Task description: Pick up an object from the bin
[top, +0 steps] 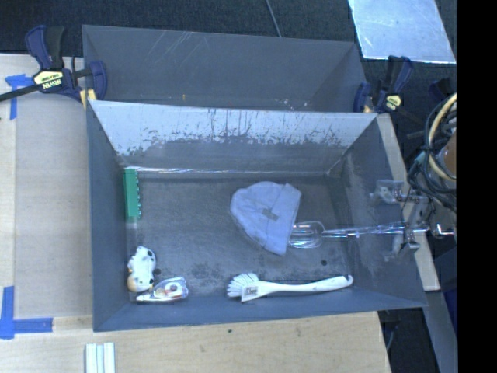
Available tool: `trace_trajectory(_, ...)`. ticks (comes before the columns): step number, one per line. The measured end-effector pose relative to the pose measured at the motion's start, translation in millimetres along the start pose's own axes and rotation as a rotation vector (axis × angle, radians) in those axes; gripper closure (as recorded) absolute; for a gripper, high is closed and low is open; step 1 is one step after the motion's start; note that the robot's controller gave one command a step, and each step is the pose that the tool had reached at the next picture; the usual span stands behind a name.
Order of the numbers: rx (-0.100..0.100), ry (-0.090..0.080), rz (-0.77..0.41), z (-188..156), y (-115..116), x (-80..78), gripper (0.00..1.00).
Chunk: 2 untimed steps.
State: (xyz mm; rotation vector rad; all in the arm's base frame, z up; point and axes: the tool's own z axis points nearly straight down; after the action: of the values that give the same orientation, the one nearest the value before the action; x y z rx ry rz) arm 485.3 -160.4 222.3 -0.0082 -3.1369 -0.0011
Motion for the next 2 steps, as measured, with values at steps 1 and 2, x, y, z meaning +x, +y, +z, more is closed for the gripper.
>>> trace_trajectory(1,0.002,-0.008,-0.006,-5,1,-1.7,0.00)
trace_trajectory(2,0.003,-0.012,-0.006,134,46,-39.2,0.00)
